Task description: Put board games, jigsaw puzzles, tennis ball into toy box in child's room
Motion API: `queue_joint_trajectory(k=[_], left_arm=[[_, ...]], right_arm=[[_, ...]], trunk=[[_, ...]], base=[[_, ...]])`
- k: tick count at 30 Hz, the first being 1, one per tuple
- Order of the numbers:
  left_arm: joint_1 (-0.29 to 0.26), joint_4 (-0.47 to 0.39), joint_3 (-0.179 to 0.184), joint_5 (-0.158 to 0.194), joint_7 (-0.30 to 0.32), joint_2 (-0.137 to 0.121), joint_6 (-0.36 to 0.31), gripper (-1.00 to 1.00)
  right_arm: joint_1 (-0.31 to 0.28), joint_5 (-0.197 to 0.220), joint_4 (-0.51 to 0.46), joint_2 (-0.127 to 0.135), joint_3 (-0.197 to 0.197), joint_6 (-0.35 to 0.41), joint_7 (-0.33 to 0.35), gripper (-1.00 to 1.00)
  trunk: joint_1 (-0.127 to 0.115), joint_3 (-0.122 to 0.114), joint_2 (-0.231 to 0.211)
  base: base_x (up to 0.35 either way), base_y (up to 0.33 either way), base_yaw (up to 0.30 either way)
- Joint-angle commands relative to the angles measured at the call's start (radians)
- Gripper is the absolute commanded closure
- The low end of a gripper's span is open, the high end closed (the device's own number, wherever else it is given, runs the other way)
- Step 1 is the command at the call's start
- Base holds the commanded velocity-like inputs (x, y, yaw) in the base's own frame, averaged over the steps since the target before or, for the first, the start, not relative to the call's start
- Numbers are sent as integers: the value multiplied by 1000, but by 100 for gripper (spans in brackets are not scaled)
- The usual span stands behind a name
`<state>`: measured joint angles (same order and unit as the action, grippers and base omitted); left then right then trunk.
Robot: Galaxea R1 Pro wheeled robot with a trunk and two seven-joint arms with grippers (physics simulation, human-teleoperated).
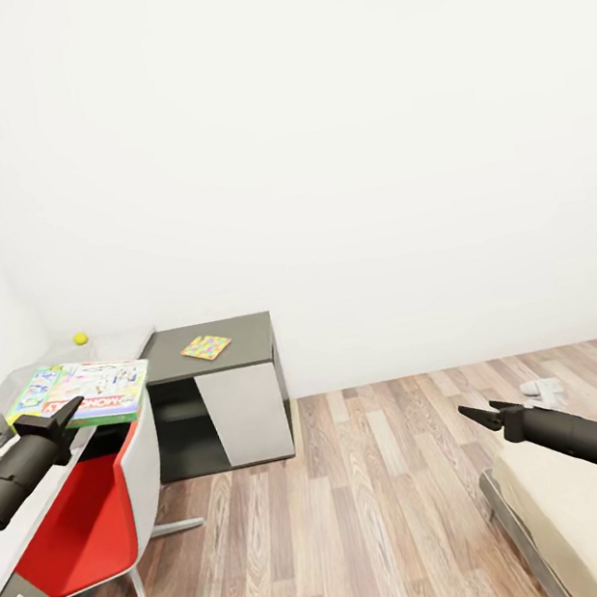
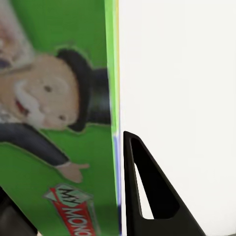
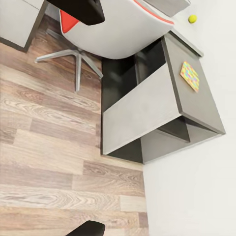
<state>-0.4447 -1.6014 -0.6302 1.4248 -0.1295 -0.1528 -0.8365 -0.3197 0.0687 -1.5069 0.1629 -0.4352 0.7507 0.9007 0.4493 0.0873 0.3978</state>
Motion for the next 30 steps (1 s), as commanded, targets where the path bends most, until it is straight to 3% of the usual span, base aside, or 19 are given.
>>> queue_joint_trajectory(k=[1,7,18,30], left_arm=[[-1,-1,-4,11,-10,-3,-5,100],[-2,0,-13,12,-10,-21,-5,100],[-5,0,-14,12,-10,-30,-6,100],[-9,3,-13,14,-10,-37,-7,100]], right_arm=[[-1,7,0,0,-1,7,0,-100],[-1,8,1,0,-1,3,3,-100],[-1,9,2,0,-1,1,2,-100],[1,9,2,1,0,1,12,-100]], trunk=[[1,2,2],[1,2,2],[1,2,2],[1,2,2]], base=[[21,-8,0],[10,-4,0],[9,0,0],[195,112,0]])
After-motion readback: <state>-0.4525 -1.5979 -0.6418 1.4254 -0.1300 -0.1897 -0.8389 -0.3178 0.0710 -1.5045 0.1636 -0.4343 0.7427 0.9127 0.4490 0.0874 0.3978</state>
